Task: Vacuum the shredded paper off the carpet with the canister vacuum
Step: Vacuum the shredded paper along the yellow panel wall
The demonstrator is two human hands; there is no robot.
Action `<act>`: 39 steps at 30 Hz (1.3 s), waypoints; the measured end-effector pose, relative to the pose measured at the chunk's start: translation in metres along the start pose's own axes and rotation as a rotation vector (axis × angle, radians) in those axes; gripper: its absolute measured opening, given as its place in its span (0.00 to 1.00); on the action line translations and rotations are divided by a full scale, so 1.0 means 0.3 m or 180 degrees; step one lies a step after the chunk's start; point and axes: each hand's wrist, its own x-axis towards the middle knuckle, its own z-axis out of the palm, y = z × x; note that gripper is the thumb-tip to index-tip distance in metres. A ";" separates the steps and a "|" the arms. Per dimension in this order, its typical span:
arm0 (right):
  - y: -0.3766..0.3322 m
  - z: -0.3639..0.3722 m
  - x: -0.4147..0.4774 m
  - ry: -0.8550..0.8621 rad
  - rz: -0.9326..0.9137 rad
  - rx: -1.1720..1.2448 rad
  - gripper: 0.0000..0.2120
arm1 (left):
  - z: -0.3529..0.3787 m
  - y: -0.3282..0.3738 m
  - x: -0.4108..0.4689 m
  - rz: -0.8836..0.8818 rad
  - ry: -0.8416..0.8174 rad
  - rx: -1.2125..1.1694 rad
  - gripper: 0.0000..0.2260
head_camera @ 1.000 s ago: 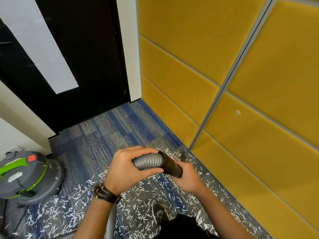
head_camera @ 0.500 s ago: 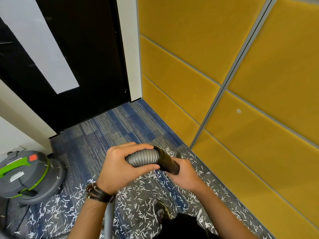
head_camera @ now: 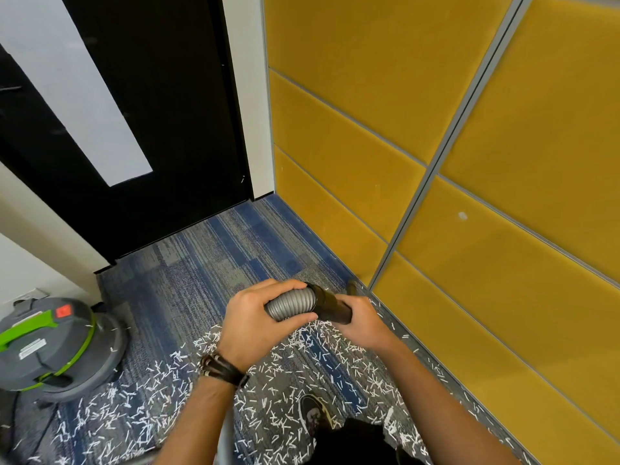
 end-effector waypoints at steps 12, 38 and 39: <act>0.040 0.078 -0.084 0.0061 0.0085 0.0120 0.11 | -0.031 -0.003 -0.045 0.0010 -0.0147 -0.0144 0.23; -0.129 0.196 -0.236 -0.0167 -0.0047 0.0079 0.11 | -0.142 0.073 -0.335 -0.0013 0.0383 0.0103 0.22; -0.128 0.203 -0.246 -0.0205 -0.0043 0.0075 0.10 | -0.141 0.069 -0.347 -0.0054 0.0349 0.0048 0.22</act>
